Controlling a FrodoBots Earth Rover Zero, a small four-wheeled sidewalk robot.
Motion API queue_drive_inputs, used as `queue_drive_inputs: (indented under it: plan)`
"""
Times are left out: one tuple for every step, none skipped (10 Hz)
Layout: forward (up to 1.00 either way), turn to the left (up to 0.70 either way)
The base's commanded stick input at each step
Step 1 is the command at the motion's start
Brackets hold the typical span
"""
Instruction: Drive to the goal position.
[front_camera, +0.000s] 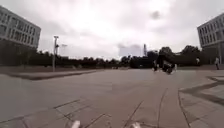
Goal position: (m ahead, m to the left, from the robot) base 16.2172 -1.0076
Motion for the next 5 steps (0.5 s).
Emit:
queue_drive_inputs:
  plan:
    - [1.00, 0.00]
    - [1.00, 0.00]
    - [1.00, 0.00]
    - [1.00, 0.00]
    - [1.00, 0.00]
